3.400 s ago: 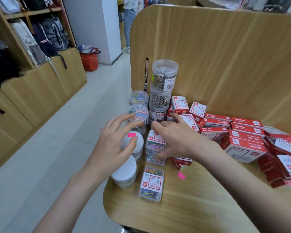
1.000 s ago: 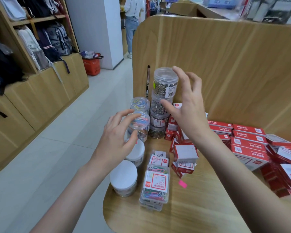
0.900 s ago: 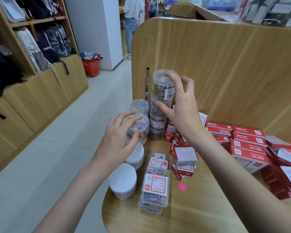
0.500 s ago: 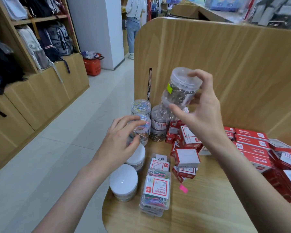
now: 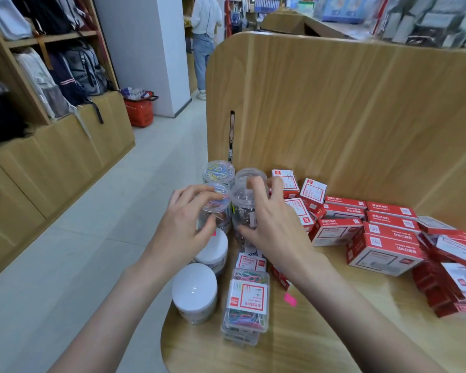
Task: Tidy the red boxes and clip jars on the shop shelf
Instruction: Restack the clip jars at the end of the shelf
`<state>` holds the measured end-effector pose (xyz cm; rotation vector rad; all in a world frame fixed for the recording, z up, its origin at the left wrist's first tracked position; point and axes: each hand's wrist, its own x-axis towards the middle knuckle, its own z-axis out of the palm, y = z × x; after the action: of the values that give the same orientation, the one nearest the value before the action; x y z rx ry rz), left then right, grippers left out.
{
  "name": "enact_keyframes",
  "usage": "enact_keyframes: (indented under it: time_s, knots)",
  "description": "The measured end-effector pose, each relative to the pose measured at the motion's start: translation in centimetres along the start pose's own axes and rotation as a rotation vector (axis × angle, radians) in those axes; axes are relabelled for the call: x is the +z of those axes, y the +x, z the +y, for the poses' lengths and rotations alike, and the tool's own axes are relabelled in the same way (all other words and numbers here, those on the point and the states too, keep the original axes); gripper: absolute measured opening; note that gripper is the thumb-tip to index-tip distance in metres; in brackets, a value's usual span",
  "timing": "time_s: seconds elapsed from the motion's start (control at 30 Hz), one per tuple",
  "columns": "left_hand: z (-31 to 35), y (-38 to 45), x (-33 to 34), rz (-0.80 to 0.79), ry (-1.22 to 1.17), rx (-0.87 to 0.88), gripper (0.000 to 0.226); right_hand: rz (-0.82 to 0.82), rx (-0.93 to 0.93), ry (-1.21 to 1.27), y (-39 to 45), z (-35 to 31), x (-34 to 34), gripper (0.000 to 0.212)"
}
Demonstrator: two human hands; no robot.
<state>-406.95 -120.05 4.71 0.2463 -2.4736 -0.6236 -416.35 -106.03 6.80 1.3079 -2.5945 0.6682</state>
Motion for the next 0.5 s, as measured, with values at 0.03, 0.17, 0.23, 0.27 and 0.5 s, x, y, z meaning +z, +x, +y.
enact_keyframes:
  time_s: [0.03, 0.17, 0.23, 0.27, 0.5]
  knots:
    - [0.09, 0.01, 0.11, -0.001, 0.012, 0.0, 0.04, -0.024, 0.006, -0.038, 0.0, -0.05, 0.0, 0.06]
    - [0.21, 0.29, 0.27, -0.006, 0.036, -0.014, 0.04, -0.045, -0.008, -0.072, 0.31, 0.1, 0.0, 0.058]
    - [0.09, 0.41, 0.13, -0.015, 0.018, -0.018, 0.039, -0.056, -0.015, -0.055, 0.38, 0.25, -0.06, 0.058]
    - [0.01, 0.44, 0.06, -0.02, 0.014, -0.019, 0.04, -0.06, -0.015, -0.044, 0.3, 0.32, -0.11, 0.058]
    - [-0.03, 0.5, 0.16, -0.011, -0.008, -0.037, 0.039, -0.069, 0.006, -0.031, 0.48, 0.14, 0.37, 0.06]
